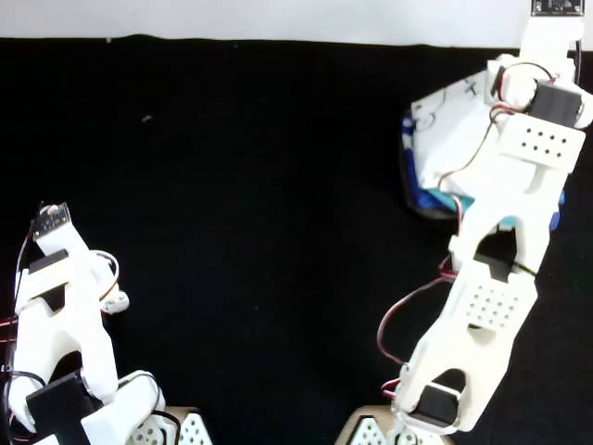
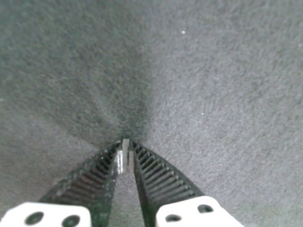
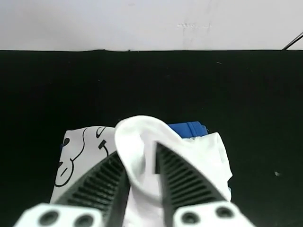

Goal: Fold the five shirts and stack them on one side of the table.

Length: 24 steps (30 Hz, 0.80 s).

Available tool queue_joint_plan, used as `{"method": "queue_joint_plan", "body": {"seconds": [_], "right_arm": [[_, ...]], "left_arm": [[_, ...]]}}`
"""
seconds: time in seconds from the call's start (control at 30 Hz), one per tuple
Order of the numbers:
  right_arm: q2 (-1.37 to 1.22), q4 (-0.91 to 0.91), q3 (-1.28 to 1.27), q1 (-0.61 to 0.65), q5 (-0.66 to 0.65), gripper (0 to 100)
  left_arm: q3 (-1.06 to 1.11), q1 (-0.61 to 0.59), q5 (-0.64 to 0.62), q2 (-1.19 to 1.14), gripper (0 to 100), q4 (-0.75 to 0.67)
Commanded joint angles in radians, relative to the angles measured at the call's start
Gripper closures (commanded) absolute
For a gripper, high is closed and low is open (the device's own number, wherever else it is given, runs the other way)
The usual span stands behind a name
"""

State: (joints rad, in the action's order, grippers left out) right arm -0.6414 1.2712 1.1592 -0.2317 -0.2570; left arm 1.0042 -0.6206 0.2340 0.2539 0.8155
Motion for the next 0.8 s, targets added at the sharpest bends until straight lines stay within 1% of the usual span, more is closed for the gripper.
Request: {"method": "queue_joint_plan", "body": {"seconds": [0.0,0.23,0.3,0.37,0.43,0.53,0.7,0.77], "right_arm": [[0.024,-0.021,0.012,-0.051,0.011,89.9],[-0.030,-0.002,0.002,-0.216,0.008,89.6],[-0.079,0.028,0.002,-0.236,-0.040,89.5],[-0.130,0.070,0.005,-0.239,-0.123,86.8],[-0.176,0.107,0.012,-0.234,-0.160,81.4],[-0.191,0.122,0.045,-0.217,-0.161,74.8],[-0.191,0.199,0.271,-0.165,-0.150,74.0],[-0.191,0.231,0.372,-0.136,-0.087,73.8]], "left_arm": [[0.002,-0.004,0.000,0.002,99,-0.031],[0.002,-0.004,0.000,0.002,99,-0.031],[0.002,-0.004,0.000,0.002,99,-0.031],[0.002,-0.004,0.000,0.002,99,-0.031],[0.002,-0.004,0.000,0.002,99,-0.031],[0.002,-0.004,0.000,0.002,99,-0.031],[0.002,-0.004,0.000,0.002,99,-0.031],[0.002,-0.004,0.000,0.002,99,-0.031]]}}
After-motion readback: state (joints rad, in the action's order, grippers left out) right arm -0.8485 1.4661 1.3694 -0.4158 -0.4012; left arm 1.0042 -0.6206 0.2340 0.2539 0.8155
